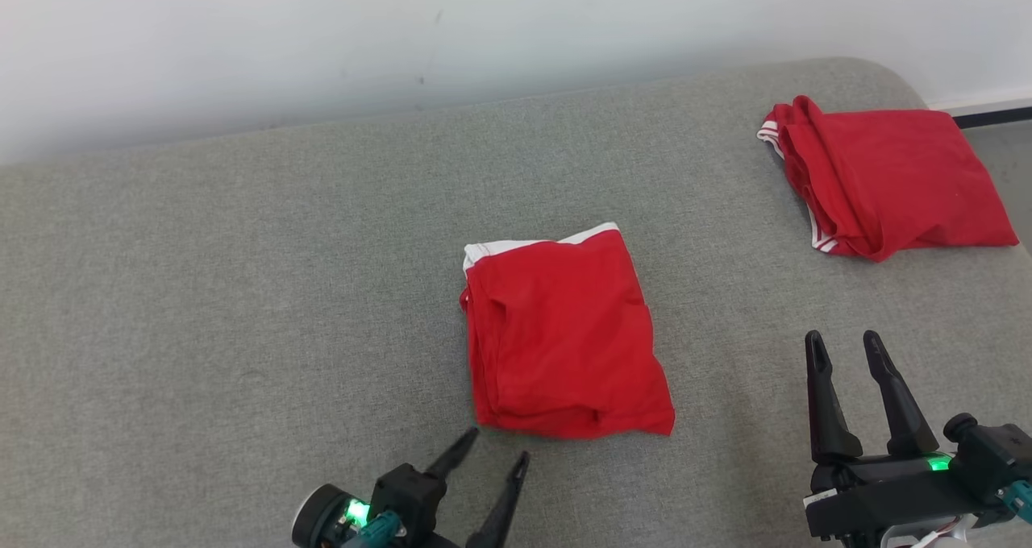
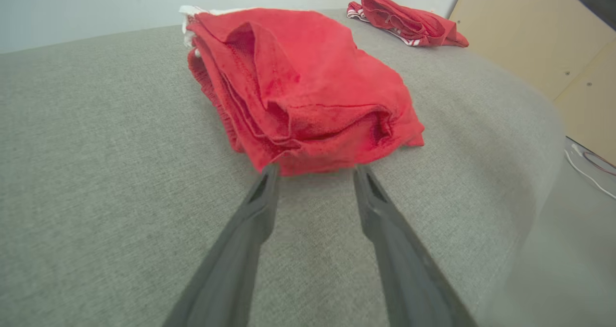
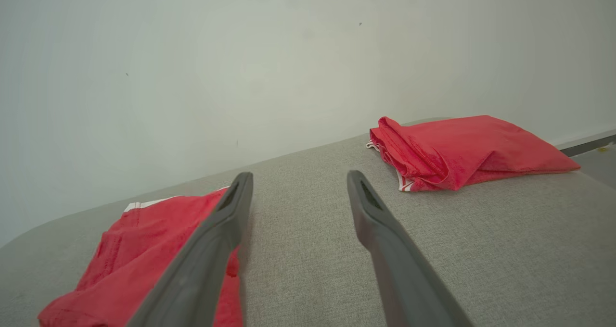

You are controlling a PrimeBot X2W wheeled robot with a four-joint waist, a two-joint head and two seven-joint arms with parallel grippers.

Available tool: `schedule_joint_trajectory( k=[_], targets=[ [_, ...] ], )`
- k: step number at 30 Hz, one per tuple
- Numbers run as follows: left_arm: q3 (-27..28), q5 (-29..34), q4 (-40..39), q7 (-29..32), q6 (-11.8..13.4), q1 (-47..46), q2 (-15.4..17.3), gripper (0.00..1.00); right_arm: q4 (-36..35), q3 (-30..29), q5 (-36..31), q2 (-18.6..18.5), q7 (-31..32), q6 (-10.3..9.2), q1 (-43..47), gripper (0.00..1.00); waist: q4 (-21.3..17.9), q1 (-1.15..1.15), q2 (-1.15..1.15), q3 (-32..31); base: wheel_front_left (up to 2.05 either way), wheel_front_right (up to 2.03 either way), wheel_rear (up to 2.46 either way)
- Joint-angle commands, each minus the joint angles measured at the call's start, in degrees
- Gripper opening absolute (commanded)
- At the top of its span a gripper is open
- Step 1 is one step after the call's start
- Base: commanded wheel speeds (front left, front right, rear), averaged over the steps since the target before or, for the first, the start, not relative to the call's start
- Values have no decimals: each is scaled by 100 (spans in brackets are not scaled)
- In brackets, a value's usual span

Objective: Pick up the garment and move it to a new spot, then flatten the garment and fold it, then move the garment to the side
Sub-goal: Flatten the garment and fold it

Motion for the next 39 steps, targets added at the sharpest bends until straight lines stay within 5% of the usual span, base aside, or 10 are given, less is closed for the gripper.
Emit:
schedule_joint_trajectory(
  k=[1, 7, 18, 28, 39],
  targets=[
    [18, 16, 33, -145, 46, 70, -15, 100, -2, 7, -5, -35, -6, -17, -10, 100, 6, 1, 0, -13, 0, 0, 0],
    [504, -2, -135, -754, 449, 153, -19, 100, -43, -39, -18, -56, -6, -17, 30, 100, 43, 1, 0, -76, 0, 0, 0],
    [1840, 367, -1424, -792, 851, 648, 49, 100, -145, -122, -99, -60, -6, -17, 97, 100, 178, 1, 0, -163, 0, 0, 0],
    [2940, 674, -1761, -794, 823, 1204, -63, 100, -218, -17, -306, -120, -6, -17, 156, 100, 246, 1, 0, -250, 0, 0, 0],
    [3286, 857, -1519, -795, 523, 1518, -267, 100, -139, 107, -491, -29, -6, -17, 474, 100, 284, 1, 0, -520, 0, 0, 0]
  ],
)
